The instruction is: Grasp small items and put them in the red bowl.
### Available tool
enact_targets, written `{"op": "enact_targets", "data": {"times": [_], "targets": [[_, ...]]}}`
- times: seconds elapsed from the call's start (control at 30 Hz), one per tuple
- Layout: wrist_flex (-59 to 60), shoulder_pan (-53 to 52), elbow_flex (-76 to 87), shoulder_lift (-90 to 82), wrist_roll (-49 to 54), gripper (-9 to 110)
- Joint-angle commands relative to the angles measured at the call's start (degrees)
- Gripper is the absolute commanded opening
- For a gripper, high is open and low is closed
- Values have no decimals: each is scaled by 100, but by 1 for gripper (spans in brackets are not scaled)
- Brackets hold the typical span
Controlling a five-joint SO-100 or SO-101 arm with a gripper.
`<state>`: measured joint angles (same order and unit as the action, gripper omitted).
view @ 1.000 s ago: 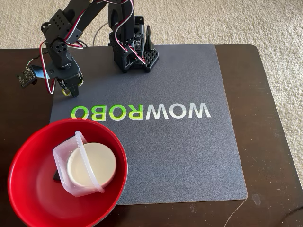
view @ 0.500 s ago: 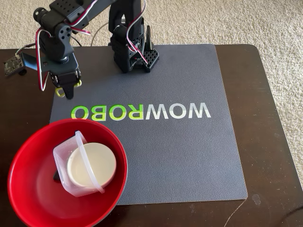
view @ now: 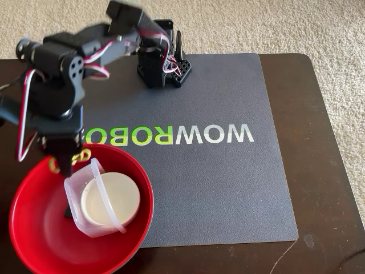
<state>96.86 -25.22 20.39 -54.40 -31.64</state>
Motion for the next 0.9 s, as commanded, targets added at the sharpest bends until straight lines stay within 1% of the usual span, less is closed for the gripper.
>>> {"op": "enact_targets", "data": {"times": [0.0,0.13,0.3,0.4,0.5,0.57,0.73,0.87], "targets": [[44,-439,-1055,571,53,0],[26,-826,-1591,1336,167,0],[18,-993,-3454,3138,-105,0],[-9,-861,-3551,3454,-264,1],[-9,-712,-3551,3498,-299,18],[44,-642,-3551,3454,-264,27],[97,-562,-3480,2874,-149,36],[97,-457,-2962,1846,-53,36]]}}
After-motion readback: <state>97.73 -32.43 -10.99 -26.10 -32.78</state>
